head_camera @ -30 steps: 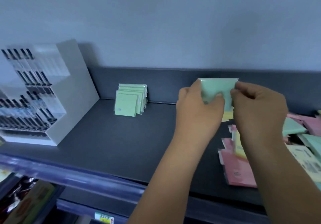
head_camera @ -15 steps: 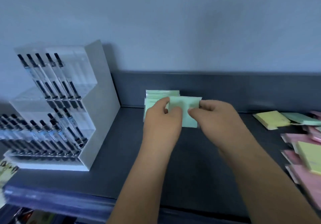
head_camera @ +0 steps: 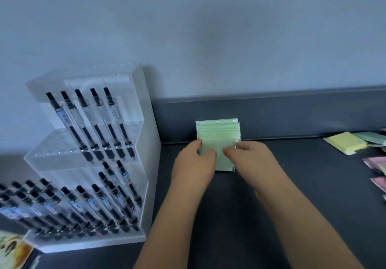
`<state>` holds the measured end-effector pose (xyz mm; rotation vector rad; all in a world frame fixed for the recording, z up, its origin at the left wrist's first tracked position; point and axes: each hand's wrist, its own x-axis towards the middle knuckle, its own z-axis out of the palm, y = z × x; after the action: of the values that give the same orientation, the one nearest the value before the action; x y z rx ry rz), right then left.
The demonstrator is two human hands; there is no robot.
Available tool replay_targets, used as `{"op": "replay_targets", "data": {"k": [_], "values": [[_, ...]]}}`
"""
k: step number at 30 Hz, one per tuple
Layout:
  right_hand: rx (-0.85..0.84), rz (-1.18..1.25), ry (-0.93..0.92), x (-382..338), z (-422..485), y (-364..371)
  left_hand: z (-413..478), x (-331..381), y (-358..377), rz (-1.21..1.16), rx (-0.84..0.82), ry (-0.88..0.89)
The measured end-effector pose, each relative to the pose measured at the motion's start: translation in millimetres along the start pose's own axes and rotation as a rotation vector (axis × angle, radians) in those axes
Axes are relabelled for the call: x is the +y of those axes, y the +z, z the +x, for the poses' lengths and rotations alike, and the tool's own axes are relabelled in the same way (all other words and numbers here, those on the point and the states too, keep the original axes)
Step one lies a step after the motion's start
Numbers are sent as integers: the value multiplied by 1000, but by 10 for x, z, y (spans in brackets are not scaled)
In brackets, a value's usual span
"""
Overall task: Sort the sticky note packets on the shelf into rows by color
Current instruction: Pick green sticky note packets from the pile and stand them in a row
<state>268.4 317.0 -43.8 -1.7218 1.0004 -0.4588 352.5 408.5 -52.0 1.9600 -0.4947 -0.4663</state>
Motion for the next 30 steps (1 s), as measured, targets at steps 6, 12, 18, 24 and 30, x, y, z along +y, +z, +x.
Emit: {"op": "replay_targets", "data": {"k": [6, 12, 18, 24, 30], "values": [[79, -179, -68, -4, -3, 45, 66, -105, -3, 3, -3, -10], [65, -164, -53, -18, 36, 27, 59, -118, 36, -3, -21, -24], [39, -118, -77, 63, 66, 22, 121, -124, 45, -3, -28, -17], [41, -126, -47, 32, 38, 80, 177, -100, 6, 91, -37, 52], [39, -164, -75, 68, 25, 123, 185, -128, -17, 163, 46, 95]]}}
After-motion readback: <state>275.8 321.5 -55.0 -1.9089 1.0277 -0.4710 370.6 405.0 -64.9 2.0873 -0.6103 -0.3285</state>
